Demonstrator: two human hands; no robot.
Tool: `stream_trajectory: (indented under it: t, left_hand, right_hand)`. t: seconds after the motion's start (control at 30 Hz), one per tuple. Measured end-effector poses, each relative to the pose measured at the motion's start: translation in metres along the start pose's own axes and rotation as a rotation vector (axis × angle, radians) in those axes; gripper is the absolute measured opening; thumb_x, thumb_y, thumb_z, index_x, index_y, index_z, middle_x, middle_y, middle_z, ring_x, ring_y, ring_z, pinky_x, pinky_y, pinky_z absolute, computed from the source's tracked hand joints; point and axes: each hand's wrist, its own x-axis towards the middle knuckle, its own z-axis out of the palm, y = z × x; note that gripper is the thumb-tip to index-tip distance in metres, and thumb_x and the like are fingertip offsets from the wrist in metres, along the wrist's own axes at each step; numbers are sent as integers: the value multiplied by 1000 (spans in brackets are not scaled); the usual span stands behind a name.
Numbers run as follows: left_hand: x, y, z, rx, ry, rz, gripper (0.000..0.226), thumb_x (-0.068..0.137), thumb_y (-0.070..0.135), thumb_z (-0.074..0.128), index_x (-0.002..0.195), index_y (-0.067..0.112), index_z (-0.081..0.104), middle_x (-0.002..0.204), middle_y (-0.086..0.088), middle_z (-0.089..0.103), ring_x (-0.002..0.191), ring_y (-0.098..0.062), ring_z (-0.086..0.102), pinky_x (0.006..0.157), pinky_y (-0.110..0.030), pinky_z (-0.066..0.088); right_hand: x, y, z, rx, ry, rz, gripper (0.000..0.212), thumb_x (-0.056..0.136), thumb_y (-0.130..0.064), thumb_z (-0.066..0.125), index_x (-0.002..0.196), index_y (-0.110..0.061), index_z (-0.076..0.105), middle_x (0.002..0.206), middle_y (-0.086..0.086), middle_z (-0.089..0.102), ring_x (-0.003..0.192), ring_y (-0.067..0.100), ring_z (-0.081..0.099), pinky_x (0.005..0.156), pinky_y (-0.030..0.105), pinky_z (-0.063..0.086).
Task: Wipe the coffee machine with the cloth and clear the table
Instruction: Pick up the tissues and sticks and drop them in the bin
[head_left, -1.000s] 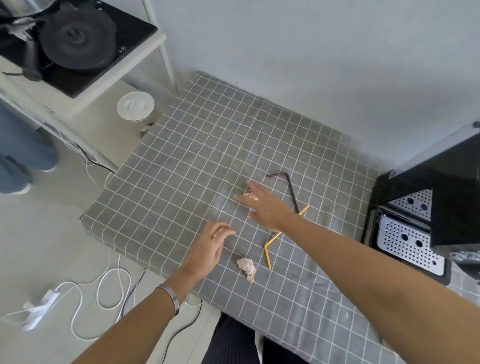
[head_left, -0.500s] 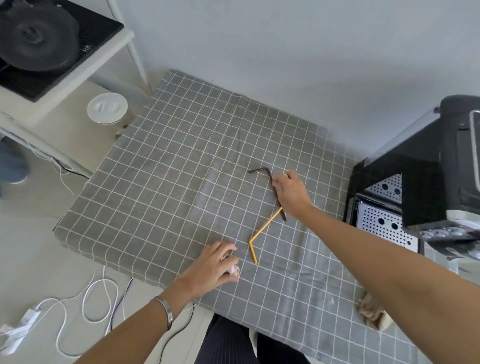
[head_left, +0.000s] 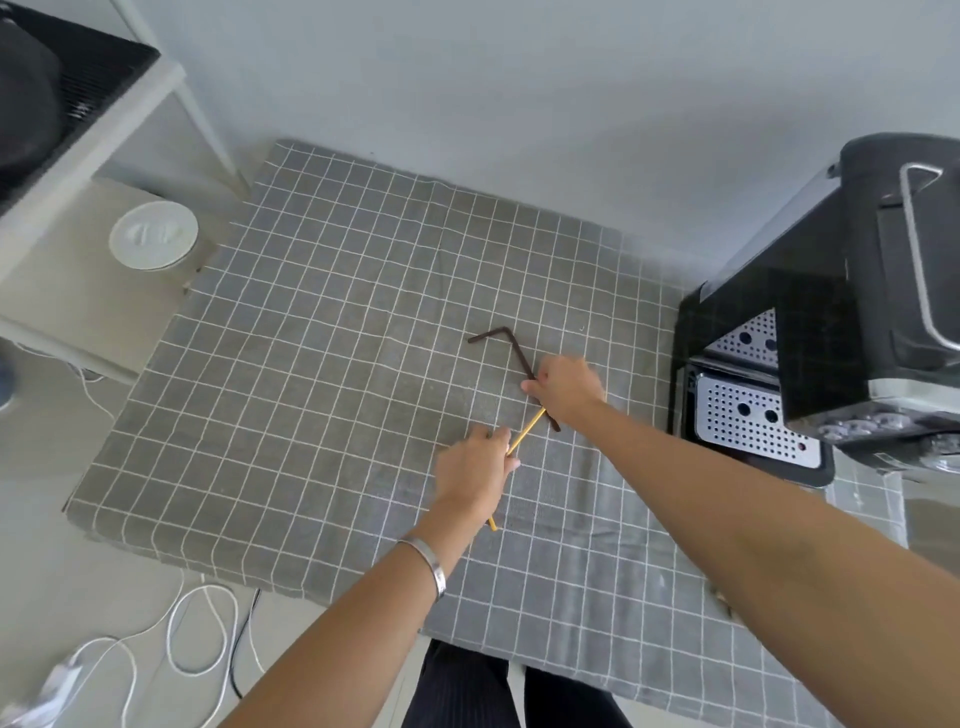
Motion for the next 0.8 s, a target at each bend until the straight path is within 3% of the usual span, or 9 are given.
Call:
stream_trajectory:
  t: [0.1, 0.23, 0.4, 0.57, 0.7, 0.8]
  left_hand:
    - [1, 9, 2, 107, -38, -24, 25, 101, 27, 46, 117, 13, 58, 109, -6, 64, 88, -29, 70, 58, -32, 42]
    - [-4, 10, 5, 151, -91, -13, 22, 100, 12, 43, 117, 9, 57, 108, -7, 65, 84, -27, 71, 57, -33, 46]
    - [-23, 1, -13, -167, -136, -70, 23, 101, 27, 44, 98, 11, 60, 82, -3, 65, 71, -24, 64, 55, -26, 37]
    - [-25, 24, -31, -627, -300, -119, 27, 97, 28, 53, 88, 4, 63, 71, -6, 62, 56, -16, 51, 60, -29, 43]
    - [-34, 83, -22, -728, -350, -127, 23, 98, 21, 54, 90, 3, 65, 75, -9, 65, 64, -20, 58, 60, -26, 46]
    - [-45, 146, -2, -729, -396, -88, 22, 99, 19, 54, 79, 14, 63, 70, -11, 60, 64, -23, 56, 62, -31, 43]
  right_hand:
    - [-4, 3, 1, 39, 11, 14, 22, 96, -29, 52, 95, -10, 63, 86, 10, 65, 87, 32, 66, 81, 40, 52]
    - [-13, 20, -2, 228, 75, 78, 23, 97, -24, 43, 90, -10, 60, 88, 13, 63, 79, 33, 62, 65, 37, 49]
    - [-40, 51, -19, 347, 167, 55, 22, 99, -21, 42, 94, -7, 59, 90, 15, 59, 74, 30, 56, 65, 37, 48]
    - [-97, 86, -22, 341, -69, -33, 16, 100, -24, 46, 91, -17, 57, 79, 4, 60, 63, 16, 54, 63, 31, 53]
    - [-158, 133, -16, 443, -101, -27, 14, 99, -23, 49, 94, -16, 59, 80, 0, 60, 77, 20, 65, 68, 27, 54]
    - [-210, 186, -13, 558, -106, 25, 16, 100, -21, 47, 98, -10, 59, 78, 0, 61, 67, 11, 63, 60, 20, 48]
